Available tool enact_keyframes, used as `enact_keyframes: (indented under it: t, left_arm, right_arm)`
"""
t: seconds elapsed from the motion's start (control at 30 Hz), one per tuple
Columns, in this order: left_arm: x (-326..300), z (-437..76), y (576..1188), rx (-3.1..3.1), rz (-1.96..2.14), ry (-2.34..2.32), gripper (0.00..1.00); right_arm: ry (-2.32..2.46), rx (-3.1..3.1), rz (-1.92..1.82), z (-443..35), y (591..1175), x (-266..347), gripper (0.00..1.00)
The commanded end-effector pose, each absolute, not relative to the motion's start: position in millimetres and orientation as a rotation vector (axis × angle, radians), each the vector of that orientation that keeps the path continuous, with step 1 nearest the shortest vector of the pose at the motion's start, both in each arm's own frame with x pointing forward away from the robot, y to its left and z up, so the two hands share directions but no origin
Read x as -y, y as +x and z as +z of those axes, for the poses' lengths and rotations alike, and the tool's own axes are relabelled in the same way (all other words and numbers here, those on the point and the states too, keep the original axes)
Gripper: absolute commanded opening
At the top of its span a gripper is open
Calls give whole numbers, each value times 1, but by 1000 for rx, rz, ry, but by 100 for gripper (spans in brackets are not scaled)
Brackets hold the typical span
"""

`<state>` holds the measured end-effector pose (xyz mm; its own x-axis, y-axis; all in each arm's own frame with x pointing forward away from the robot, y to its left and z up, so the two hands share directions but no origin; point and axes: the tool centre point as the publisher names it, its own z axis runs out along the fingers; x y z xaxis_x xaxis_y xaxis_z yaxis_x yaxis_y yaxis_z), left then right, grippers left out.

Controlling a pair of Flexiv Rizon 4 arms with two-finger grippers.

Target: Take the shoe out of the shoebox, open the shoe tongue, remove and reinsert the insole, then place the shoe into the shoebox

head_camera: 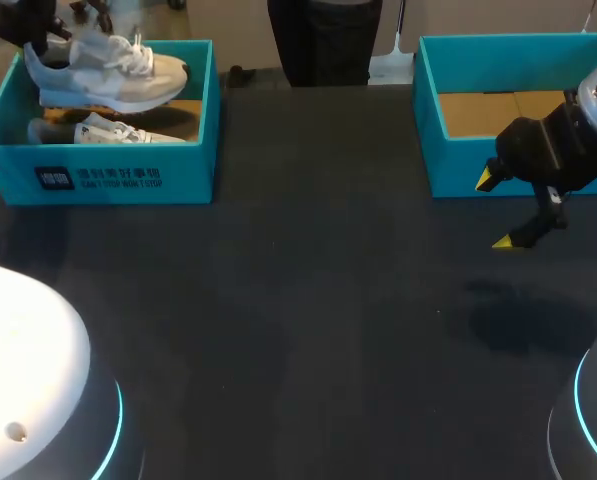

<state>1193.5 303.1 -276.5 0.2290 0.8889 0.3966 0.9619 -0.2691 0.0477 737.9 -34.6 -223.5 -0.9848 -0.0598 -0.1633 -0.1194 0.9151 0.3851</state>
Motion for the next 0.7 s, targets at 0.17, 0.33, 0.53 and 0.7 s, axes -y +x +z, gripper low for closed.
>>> enact_keyframes:
  t: [0.17, 0.33, 0.53, 0.7]
  left_arm:
    - [-304, -303, 1209, 1775, -490, -2304, 0]
    - [-303, -321, 1217, 1800, -436, -2308, 0]
    - [-302, -336, 1226, 1797, -426, -2302, 0]
    - [-302, -342, 1228, 1797, -393, -2304, 0]
  right_arm:
    - [-136, -2929, 597, -224, 738, 34, 100]
    - [-136, -2929, 597, -224, 738, 34, 100]
    - [-136, -2929, 597, -224, 738, 34, 100]
    - [-136, -2929, 597, -224, 738, 34, 100]
